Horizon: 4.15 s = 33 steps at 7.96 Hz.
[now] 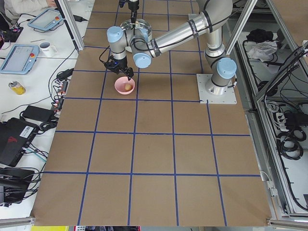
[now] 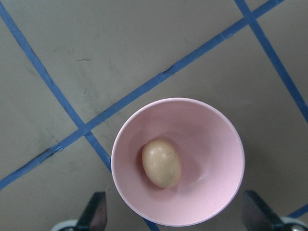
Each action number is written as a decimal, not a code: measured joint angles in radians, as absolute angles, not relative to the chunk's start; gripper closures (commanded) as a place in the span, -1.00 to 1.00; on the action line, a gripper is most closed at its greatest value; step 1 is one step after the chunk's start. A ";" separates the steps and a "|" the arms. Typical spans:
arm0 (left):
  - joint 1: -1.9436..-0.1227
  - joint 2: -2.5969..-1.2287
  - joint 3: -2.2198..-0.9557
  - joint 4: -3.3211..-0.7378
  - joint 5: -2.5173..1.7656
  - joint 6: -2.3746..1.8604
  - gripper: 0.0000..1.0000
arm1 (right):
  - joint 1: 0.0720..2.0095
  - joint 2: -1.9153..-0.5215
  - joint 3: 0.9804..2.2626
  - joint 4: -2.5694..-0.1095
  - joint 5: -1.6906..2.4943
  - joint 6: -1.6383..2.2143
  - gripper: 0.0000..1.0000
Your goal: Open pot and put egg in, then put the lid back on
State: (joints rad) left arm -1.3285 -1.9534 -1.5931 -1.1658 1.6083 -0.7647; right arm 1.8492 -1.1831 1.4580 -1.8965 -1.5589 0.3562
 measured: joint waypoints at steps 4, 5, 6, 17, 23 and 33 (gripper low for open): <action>-1.328 -2.003 -1.601 -1.167 1.583 -1.034 -1.00 | 1.821 -1.211 1.423 -1.875 -1.518 0.342 1.00; -1.327 -2.016 -1.602 -1.170 1.578 -1.072 -1.00 | 1.798 -1.224 1.412 -1.851 -1.515 0.321 1.00; -1.325 -2.031 -1.602 -1.167 1.575 -1.088 -1.00 | 1.759 -1.244 1.405 -1.816 -1.515 0.269 1.00; -1.316 -2.085 -1.631 -1.106 1.538 -1.108 -1.00 | 1.382 -1.280 1.423 -1.704 -1.614 -0.281 1.00; -1.316 -2.091 -1.632 -1.095 1.535 -1.106 -0.96 | 1.379 -1.256 1.431 -1.727 -1.615 -0.283 1.00; -1.316 -2.118 -1.632 -1.051 1.533 -1.108 0.16 | 1.379 -1.252 1.470 -1.754 -1.615 -0.332 1.00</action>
State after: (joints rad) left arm -1.3162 -2.1177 -1.6322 -1.0513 1.5329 -1.1075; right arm 1.3795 -1.2525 1.4705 -1.7536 -1.6154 -0.3321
